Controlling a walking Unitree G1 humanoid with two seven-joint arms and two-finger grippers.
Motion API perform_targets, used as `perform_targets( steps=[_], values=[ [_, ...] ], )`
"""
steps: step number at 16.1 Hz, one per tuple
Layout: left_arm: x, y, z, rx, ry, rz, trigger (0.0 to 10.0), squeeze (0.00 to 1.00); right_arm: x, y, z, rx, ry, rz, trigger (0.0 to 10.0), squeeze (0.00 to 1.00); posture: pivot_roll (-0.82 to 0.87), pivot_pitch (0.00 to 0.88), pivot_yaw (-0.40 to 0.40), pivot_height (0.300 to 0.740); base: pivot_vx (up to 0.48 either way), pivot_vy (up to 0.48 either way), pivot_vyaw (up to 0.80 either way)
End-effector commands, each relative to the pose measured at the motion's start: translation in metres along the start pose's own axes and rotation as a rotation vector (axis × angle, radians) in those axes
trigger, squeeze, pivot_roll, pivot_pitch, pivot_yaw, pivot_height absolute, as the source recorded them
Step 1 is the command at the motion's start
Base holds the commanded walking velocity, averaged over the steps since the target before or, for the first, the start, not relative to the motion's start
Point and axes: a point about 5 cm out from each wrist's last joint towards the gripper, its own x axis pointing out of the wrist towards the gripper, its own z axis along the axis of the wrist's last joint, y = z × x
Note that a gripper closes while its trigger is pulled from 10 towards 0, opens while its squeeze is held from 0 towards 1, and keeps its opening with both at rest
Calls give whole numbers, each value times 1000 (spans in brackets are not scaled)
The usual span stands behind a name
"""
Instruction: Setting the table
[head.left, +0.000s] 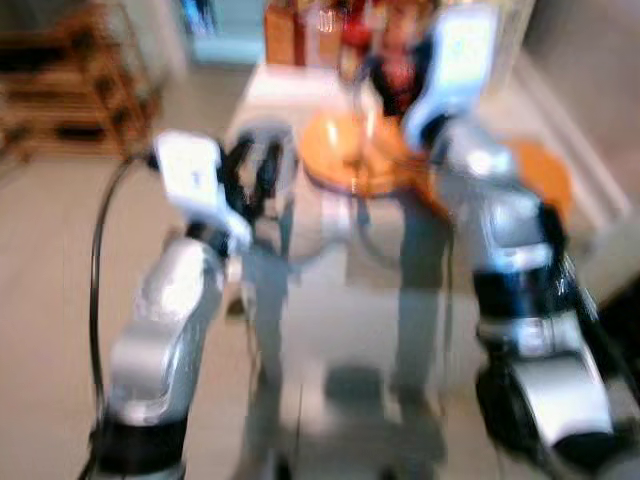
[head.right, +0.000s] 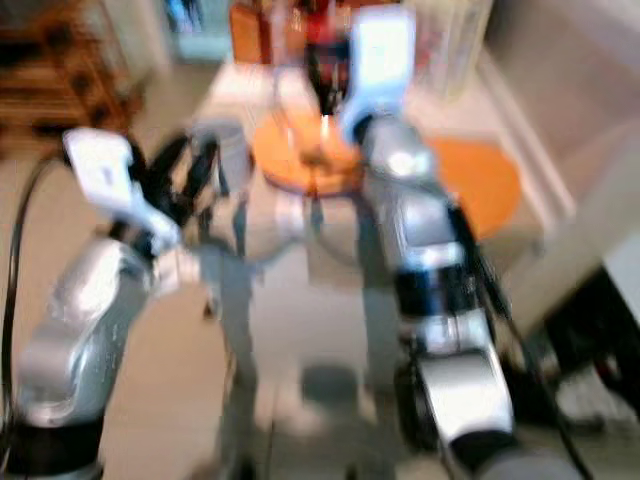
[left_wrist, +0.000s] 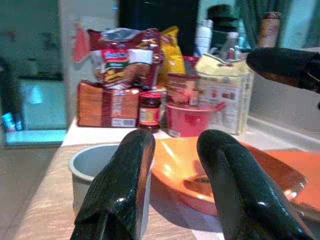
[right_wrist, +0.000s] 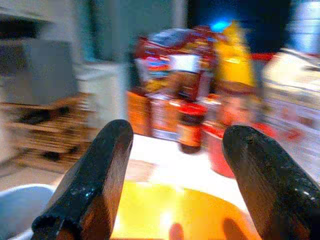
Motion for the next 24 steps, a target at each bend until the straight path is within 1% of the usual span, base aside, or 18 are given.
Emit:
perform_targets(
  steps=[1, 4, 5, 8, 9, 10, 12, 13, 14, 15, 17, 18, 20, 21, 22, 24],
  values=[
    [0, 2, 4, 42, -17, 4, 10000, 0, 7, 5, 10, -4, 23, -37, 10000, 0, -63, 6, 12, 740, 0, 0, 0],
    [0, -1, 2, 68, -6, -8, 10000, 0, 15, -3, 9, 14, 104, -82, 10000, 0, -66, 2, 13, 740, 0, 0, 0],
    [0, -4, 1, 71, -3, -15, 10000, 0, 19, -7, 1, 9, 169, -108, 10000, 0, -62, 0, 8, 740, 0, 0, 0],
    [-2, -5, 0, 94, 3, -14, 10000, 0, 28, -12, -19, -1, 305, -152, 10000, 0, -59, 8, 3, 740, 0, 0, 0],
    [-3, -6, 0, 92, 4, -14, 10000, 0, 29, -11, -22, -5, 333, -147, 10000, 0, -60, 9, 2, 740, 0, 0, 0],
    [-4, -7, -1, 92, 5, -19, 10000, 0, 31, -9, -29, -10, 394, -125, 10000, 0, -58, 14, -1, 740, 0, 0, 0],
    [-6, -11, -2, 88, 13, -31, 10000, 0, 38, -3, -28, -37, 418, -77, 10000, 0, -54, 25, -8, 740, 0, 0, 0],
    [-9, -13, -3, 101, 21, -34, 10000, 0, 40, 1, -25, -38, 420, -59, 10000, 0, -50, 37, -13, 740, 0, 0, 0],
    [-11, -14, -3, 103, 23, -34, 10000, 0, 42, 3, -22, -41, 400, -54, 10000, 0, -48, 49, -14, 740, 0, 0, 0],
    [-13, -13, -2, 97, 10, -32, 10000, 0, 43, 7, -16, -37, 343, -31, 10000, 0, -48, 53, -15, 740, 0, 0, 0],
    [-17, -7, 0, 109, 13, 0, 10000, 0, 43, 20, -7, 66, 215, 49, 10000, 0, -48, 65, -15, 740, 480, 0, 0],
    [-18, -6, 0, 98, 13, 11, 10000, 0, 41, 23, -5, 108, 176, 69, 10000, 0, -50, 71, -14, 740, 480, 0, 0],
    [-20, -7, 1, 82, 12, 8, 10000, 0, 33, 27, 0, 137, 56, 79, 10000, 0, -60, 93, -9, 740, 480, 0, 0],
    [-20, -8, 1, 78, 13, 7, 10000, 0, 31, 27, 0, 148, 42, 81, 10000, 0, -60, 93, -9, 740, 480, 0, 0],
    [-22, -13, 2, 83, 14, -5, 10000, 0, 25, 27, 2, 171, 13, 94, 10000, 0, -67, 115, -10, 740, 240, 0, 0],
    [-24, -19, 4, 51, 2, -8, 10000, 0, 17, 26, 5, 171, -32, 100, 10000, 0, -72, 138, -12, 740, 0, 0, 0]
  ],
)
